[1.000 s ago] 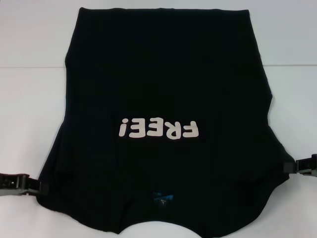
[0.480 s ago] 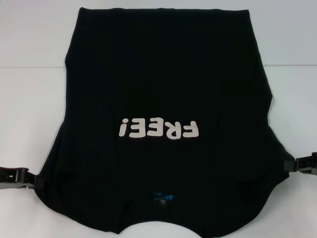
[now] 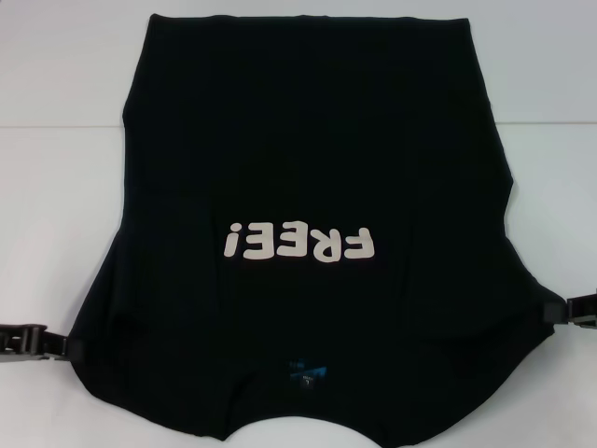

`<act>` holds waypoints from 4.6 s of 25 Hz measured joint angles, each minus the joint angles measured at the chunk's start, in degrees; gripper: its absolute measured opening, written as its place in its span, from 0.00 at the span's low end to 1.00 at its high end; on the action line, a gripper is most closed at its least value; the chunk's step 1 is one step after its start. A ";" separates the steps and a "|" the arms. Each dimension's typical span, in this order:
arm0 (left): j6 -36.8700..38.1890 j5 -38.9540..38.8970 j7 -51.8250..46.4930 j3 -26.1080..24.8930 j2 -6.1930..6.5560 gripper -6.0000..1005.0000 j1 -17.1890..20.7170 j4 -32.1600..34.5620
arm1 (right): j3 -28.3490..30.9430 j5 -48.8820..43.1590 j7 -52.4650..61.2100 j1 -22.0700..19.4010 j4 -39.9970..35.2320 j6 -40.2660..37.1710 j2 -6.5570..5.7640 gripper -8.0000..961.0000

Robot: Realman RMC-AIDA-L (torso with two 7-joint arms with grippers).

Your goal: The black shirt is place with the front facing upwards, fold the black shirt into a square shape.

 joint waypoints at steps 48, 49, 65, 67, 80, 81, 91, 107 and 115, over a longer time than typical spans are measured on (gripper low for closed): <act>-0.79 4.23 -3.50 0.31 1.48 0.65 -1.64 1.74 | -1.14 -0.06 -3.05 -0.97 0.15 0.31 -0.13 0.03; -0.80 4.24 -3.55 0.76 1.53 0.65 -1.79 1.38 | -1.13 -0.04 -3.06 -0.93 0.15 0.31 -0.13 0.03; -3.13 4.39 -3.86 3.50 1.18 0.64 -1.92 -0.31 | -1.15 0.03 -2.68 -0.15 0.15 1.15 -0.04 0.03; -3.47 4.45 -3.86 3.77 1.12 0.64 -1.97 -0.50 | -1.15 0.03 -2.66 -0.08 0.15 1.16 -0.04 0.03; -3.04 4.25 -3.45 4.33 1.55 0.62 -3.51 -4.26 | -0.69 0.05 -2.64 -0.08 0.15 1.23 -0.04 0.03; -2.91 4.15 -3.40 4.33 1.57 0.62 -3.58 -4.29 | -0.65 0.05 -2.66 -0.13 0.15 1.25 -0.04 0.03; -3.02 4.09 -3.13 4.36 1.72 0.38 -3.73 -4.30 | -0.49 0.14 -2.76 -0.57 0.15 1.31 -0.13 0.03; -2.09 3.11 -0.01 1.03 2.30 0.08 -3.67 -3.62 | -0.53 0.34 -2.66 -0.08 0.15 1.05 -0.13 0.03; -0.44 2.54 2.78 -3.34 3.05 0.08 -3.18 -3.51 | -0.53 1.56 -2.44 -0.41 0.15 0.92 -0.39 0.03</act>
